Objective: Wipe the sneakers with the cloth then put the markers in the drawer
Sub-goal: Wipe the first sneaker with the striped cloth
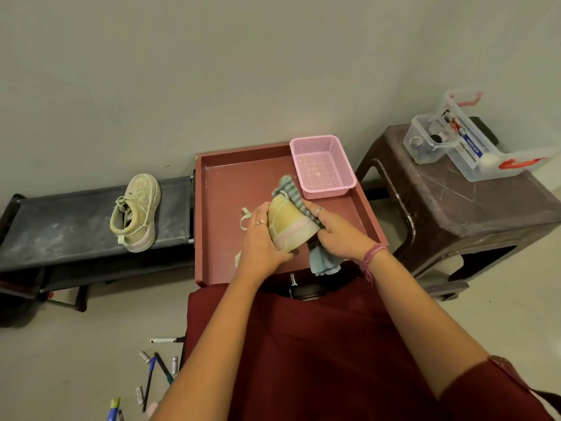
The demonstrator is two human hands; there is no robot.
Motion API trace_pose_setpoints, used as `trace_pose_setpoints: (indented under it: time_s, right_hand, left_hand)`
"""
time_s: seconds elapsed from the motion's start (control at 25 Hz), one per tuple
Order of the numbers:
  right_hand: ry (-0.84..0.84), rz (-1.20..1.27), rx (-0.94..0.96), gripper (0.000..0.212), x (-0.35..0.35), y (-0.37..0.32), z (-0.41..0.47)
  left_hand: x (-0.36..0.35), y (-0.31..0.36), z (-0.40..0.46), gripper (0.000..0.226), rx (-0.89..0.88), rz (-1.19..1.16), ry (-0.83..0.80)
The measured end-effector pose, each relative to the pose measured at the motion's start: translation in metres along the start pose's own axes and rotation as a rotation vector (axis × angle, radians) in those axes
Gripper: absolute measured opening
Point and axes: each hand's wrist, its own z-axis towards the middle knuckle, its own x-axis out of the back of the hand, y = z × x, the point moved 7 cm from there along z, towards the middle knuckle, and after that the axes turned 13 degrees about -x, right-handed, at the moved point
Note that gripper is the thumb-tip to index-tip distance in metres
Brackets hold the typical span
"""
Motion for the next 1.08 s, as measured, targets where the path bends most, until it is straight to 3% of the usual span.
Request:
trace_pose_setpoints:
  time_s: [0.12, 0.2, 0.24, 0.28, 0.32, 0.4, 0.48, 0.56, 0.64, 0.8, 0.88, 0.92, 1.0, 1.08]
  right_hand:
    - [0.18, -0.285, 0.088, 0.069, -0.014, -0.036, -0.027]
    - [0.425, -0.623, 0.25, 0.056, -0.038, -0.058, -0.048]
    - [0.478, -0.745, 0.282, 0.053, -0.051, -0.062, -0.055]
    - [0.498, -0.815, 0.287, 0.052, -0.06, -0.058, -0.055]
    - [0.489, -0.832, 0.295, 0.052, -0.063, -0.057, -0.054]
    - [0.462, -0.787, 0.269, 0.053, -0.053, -0.065, -0.051]
    - [0.329, -0.614, 0.2, 0.064, -0.033, -0.069, -0.038]
    - [0.052, -0.395, 0.081, 0.08, -0.012, -0.064, -0.026]
    - [-0.085, -0.302, 0.048, 0.078, -0.004, -0.066, -0.027]
    - [0.164, -0.748, 0.227, 0.073, -0.042, -0.081, -0.043]
    - [0.198, -0.866, 0.283, 0.072, -0.05, -0.083, -0.044]
    - [0.127, -0.81, 0.283, 0.074, -0.046, -0.081, -0.038]
    - [-0.047, -0.467, 0.135, 0.074, -0.026, -0.07, -0.022]
    - [-0.106, -0.29, 0.059, 0.072, -0.014, -0.065, -0.021]
  left_hand:
    - [0.009, 0.0, -0.006, 0.095, 0.076, -0.04, 0.104]
    - [0.012, 0.003, -0.011, 0.054, 0.126, -0.048, 0.127]
    - [0.012, 0.005, -0.013, 0.024, 0.124, -0.019, 0.114]
    - [0.011, 0.005, -0.015, 0.011, 0.121, 0.0, 0.088]
    - [0.013, 0.008, -0.017, 0.021, 0.133, 0.007, 0.095]
    - [0.016, 0.008, -0.02, 0.014, 0.149, -0.049, 0.145]
    - [0.017, 0.004, -0.023, 0.055, 0.164, -0.133, 0.181]
    - [0.017, 0.001, -0.026, 0.089, 0.13, -0.195, 0.191]
    - [0.017, -0.002, -0.031, 0.092, 0.117, -0.19, 0.177]
    - [0.021, -0.004, -0.035, 0.077, 0.189, -0.222, 0.185]
    - [0.025, -0.003, -0.036, 0.071, 0.219, -0.22, 0.2]
    - [0.026, -0.004, -0.038, 0.076, 0.21, -0.221, 0.2]
    - [0.024, -0.008, -0.042, 0.089, 0.189, -0.232, 0.199]
    - [0.024, -0.008, -0.046, 0.093, 0.177, -0.231, 0.21]
